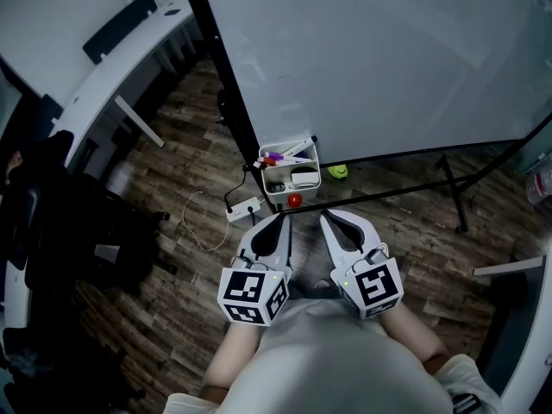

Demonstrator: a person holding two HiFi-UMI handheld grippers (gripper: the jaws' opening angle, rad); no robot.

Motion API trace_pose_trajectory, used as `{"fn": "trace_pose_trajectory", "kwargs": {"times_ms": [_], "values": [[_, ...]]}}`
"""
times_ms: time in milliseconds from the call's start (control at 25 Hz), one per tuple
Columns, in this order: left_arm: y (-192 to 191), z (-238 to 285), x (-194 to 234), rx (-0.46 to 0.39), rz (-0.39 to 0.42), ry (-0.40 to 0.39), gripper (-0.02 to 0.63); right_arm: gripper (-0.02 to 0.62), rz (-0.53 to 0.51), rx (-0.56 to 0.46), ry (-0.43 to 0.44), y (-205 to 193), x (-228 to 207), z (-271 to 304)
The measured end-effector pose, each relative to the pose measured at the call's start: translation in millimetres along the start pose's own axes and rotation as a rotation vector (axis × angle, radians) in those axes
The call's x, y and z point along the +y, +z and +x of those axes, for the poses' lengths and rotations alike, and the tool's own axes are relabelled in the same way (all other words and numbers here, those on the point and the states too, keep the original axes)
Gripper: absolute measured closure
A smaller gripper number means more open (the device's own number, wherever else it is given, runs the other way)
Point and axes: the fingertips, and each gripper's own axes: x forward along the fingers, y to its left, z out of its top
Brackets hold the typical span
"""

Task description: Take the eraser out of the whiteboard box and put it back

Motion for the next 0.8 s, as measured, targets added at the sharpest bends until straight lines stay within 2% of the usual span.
{"fn": "trace_pose_trajectory", "kwargs": {"times_ms": [440,800], "values": [[-3.9,-5.5,-3.9,-0.004,-0.01,0.0,0.602,0.591,-0.015,-0.001,0.009,-2.0,7.4,-4.8],[-7.5,-5.0,-5.8,0.001,-0.02,-0.004,0.601,0.591,0.023,0.007,0.005,-6.1,6.3,-5.8]]}}
